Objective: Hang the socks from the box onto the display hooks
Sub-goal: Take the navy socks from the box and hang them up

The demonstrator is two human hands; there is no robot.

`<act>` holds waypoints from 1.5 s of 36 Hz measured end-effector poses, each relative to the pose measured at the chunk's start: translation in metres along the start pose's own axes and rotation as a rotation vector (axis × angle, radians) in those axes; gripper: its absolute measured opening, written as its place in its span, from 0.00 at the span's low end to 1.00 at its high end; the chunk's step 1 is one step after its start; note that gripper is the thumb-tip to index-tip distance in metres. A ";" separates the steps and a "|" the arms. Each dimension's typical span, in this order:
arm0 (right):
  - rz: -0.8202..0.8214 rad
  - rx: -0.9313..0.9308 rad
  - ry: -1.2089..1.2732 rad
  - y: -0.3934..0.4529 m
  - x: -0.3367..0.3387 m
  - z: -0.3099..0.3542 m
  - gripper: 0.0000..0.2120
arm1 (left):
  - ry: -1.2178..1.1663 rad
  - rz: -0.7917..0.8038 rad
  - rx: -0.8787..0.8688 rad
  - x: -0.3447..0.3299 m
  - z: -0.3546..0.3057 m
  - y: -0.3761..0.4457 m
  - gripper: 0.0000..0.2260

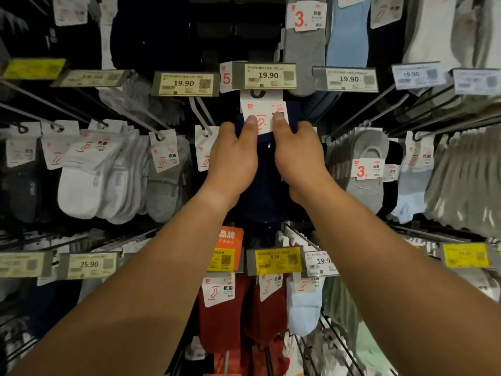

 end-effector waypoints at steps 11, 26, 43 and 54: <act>0.006 -0.136 -0.082 0.032 -0.008 -0.027 0.25 | 0.070 0.059 0.145 -0.013 0.028 0.028 0.19; 0.112 -0.279 -0.482 0.042 -0.032 -0.103 0.27 | 0.784 0.408 0.469 -0.020 0.091 0.041 0.28; -0.142 -0.429 -1.163 -0.160 0.196 -0.073 0.15 | 0.733 0.869 -0.246 -0.211 0.004 -0.132 0.21; -0.624 -1.079 -1.252 -0.440 0.460 -0.011 0.17 | 0.280 1.479 -0.380 -0.406 -0.106 -0.424 0.16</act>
Point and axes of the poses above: each hand's wrist, its own y-axis towards the middle knuckle, its own x-axis out of the back of the hand, z = x × y, the point moved 6 cm from there along y, towards the middle knuckle, and after that the axes turned 7 degrees about z, right-handed, at the moved point
